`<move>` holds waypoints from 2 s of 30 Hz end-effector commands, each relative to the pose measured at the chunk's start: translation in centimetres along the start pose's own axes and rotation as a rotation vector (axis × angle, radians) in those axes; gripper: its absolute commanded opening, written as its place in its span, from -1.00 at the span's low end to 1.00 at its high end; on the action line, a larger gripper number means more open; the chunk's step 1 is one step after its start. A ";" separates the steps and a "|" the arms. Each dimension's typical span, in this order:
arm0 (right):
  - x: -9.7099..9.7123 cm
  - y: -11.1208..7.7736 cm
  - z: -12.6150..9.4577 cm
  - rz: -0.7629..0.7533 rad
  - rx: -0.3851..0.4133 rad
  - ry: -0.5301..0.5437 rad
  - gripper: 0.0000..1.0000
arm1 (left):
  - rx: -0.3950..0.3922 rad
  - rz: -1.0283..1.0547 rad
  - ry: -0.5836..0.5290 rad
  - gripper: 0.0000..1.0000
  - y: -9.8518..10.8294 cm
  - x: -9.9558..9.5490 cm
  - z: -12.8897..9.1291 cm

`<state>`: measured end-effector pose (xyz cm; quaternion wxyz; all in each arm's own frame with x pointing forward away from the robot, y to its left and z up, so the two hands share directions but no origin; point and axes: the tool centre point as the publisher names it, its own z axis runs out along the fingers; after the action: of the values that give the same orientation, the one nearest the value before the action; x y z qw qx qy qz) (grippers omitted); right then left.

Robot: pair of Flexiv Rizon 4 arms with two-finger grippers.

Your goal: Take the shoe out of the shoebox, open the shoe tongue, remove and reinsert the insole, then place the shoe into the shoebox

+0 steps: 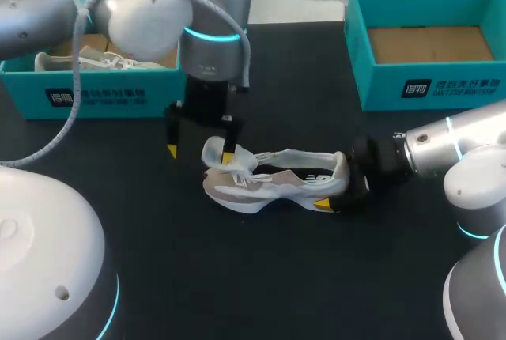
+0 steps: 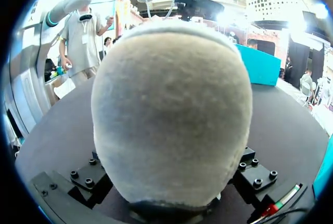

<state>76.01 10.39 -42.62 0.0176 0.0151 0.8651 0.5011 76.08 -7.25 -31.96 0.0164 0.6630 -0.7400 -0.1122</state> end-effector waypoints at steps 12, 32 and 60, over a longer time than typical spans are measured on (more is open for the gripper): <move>0.1 -0.2 0.4 0.001 0.004 -0.001 -1.00 | 0.225 1.122 -0.071 1.00 2.2 2.0 -7.3; 0.1 -0.2 0.4 0.001 0.004 -0.001 -1.00 | 0.389 1.422 -0.144 1.00 3.9 4.0 -9.7; 0.1 -0.2 0.4 0.001 0.004 -0.001 -1.00 | 0.455 1.660 -0.008 -1.00 0.6 16.9 -5.5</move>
<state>76.01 10.39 -42.63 0.0176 0.0151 0.8651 0.5011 73.74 -22.56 -26.34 -0.0518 -0.1040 -0.9890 0.0911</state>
